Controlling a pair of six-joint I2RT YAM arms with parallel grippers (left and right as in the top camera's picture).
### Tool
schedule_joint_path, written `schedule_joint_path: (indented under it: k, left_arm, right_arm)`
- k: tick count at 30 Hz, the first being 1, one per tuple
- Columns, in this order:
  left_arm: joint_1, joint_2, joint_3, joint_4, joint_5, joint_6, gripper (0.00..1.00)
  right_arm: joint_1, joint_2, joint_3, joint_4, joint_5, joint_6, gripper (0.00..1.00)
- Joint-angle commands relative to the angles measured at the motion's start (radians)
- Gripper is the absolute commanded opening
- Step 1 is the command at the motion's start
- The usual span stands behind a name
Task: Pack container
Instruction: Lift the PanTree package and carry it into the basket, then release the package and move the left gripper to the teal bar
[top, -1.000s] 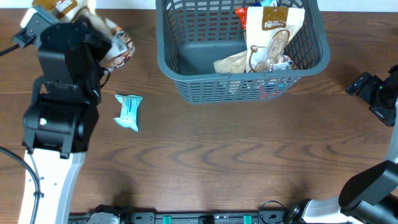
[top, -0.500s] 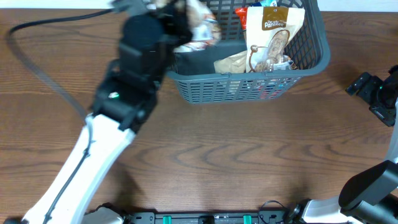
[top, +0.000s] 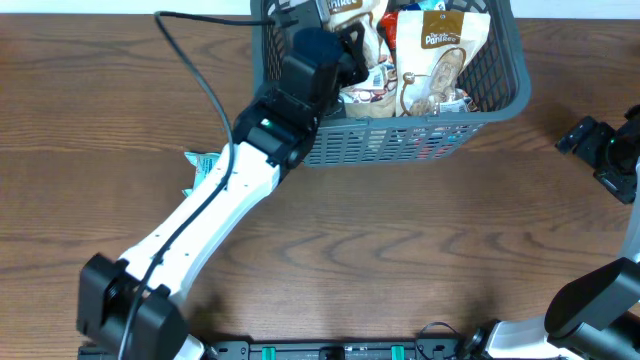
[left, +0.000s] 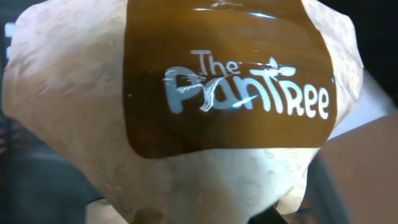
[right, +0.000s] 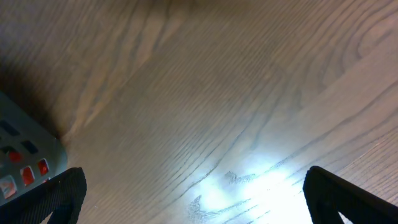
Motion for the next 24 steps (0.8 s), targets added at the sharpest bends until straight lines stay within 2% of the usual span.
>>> schedule_joint_path:
  k: [1, 3, 4, 6, 10, 19, 22, 24]
  left_arm:
    - [0.007, 0.024, 0.005, -0.007, -0.042, 0.063, 0.14]
    - [0.008, 0.032, 0.005, -0.02, -0.056, 0.062, 0.17]
    - [0.008, 0.032, 0.005, -0.026, -0.063, 0.063, 0.29]
    - [0.008, 0.032, 0.005, -0.028, -0.071, 0.08, 0.41]
    - [0.015, 0.032, 0.005, -0.027, -0.11, 0.145, 0.72]
    - [0.057, 0.026, 0.005, -0.032, -0.116, 0.198, 0.86]
    - [0.073, -0.002, 0.005, -0.02, -0.133, 0.278, 0.89]
    - [0.085, -0.041, 0.006, -0.017, -0.204, 0.317, 0.89]
  right_arm:
    - [-0.007, 0.0, 0.0, -0.003, 0.0, -0.013, 0.99]
    - [-0.007, 0.0, 0.0, -0.002, 0.0, -0.013, 0.99]
    - [-0.007, 0.0, 0.0, -0.002, 0.0, -0.013, 0.99]
    - [-0.007, 0.0, 0.0, 0.0, 0.0, -0.013, 0.99]
    - [-0.007, 0.0, 0.0, 0.004, 0.0, -0.013, 0.99]
    - [-0.007, 0.0, 0.0, 0.008, -0.001, -0.012, 0.99]
    - [-0.007, 0.0, 0.0, 0.007, -0.001, -0.012, 0.99]
    - [-0.007, 0.0, 0.0, 0.007, -0.001, -0.012, 0.99]
